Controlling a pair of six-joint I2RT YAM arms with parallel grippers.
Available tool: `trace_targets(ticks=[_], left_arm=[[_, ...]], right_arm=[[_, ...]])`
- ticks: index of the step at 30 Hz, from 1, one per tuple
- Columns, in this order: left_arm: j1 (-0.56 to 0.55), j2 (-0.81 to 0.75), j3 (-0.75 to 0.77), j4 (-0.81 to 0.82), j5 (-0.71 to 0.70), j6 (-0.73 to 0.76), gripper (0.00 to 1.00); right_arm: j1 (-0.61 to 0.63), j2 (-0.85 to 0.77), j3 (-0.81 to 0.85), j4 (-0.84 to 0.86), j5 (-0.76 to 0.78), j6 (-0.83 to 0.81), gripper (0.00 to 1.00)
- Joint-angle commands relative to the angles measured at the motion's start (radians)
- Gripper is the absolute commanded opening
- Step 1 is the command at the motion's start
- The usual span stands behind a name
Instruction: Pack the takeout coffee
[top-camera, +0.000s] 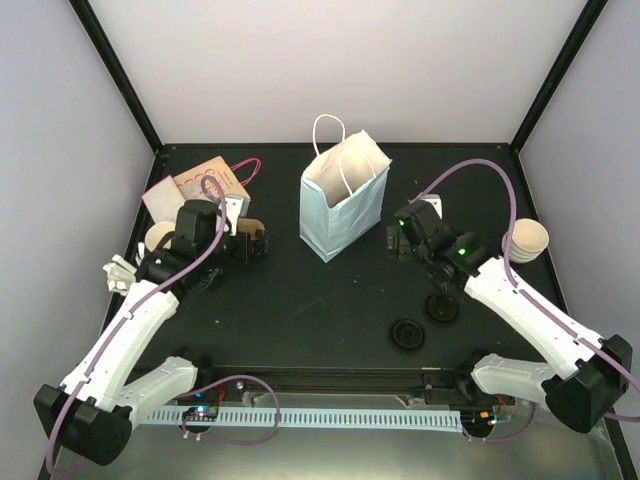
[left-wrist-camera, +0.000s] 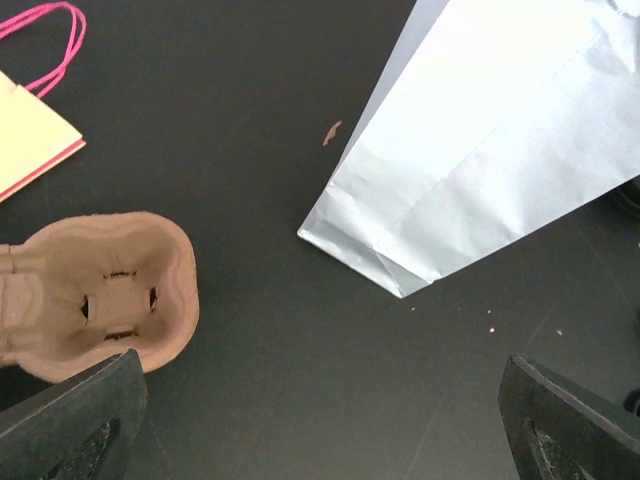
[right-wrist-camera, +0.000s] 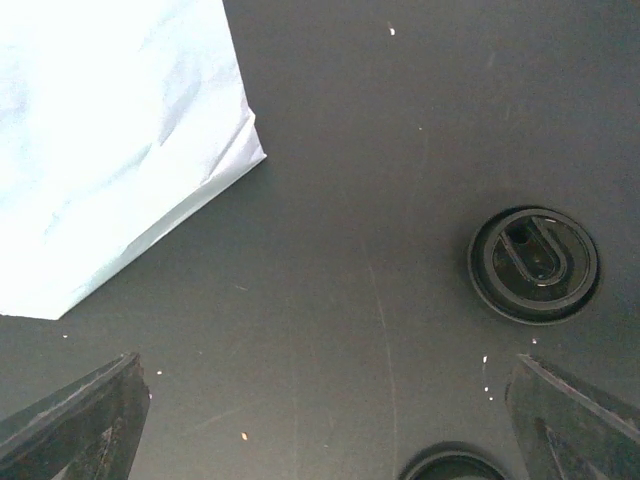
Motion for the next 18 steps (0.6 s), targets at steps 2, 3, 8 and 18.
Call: trace_targets(ticks=[2,3,8,18], left_arm=[[0.004,-0.033,-0.032,0.098,0.035,0.036,0.99],[0.004,-0.031,-0.029,0.093,0.029,0.036,0.99],[0.004,-0.029,0.027,0.036,-0.023,0.045,0.99],[0.002,-0.034,-0.010,0.063,0.006,0.055,0.99]], right_arm=[[-0.025,-0.067,0.002,0.039,-0.013,0.005,1.00],[-0.030,-0.071,0.003,0.034,-0.005,0.011,1.00],[-0.130,-0.034,0.050,-0.030,-0.027,0.020,1.00],[-0.664,0.088,0.190,-0.140,-0.250,-0.025,0.55]])
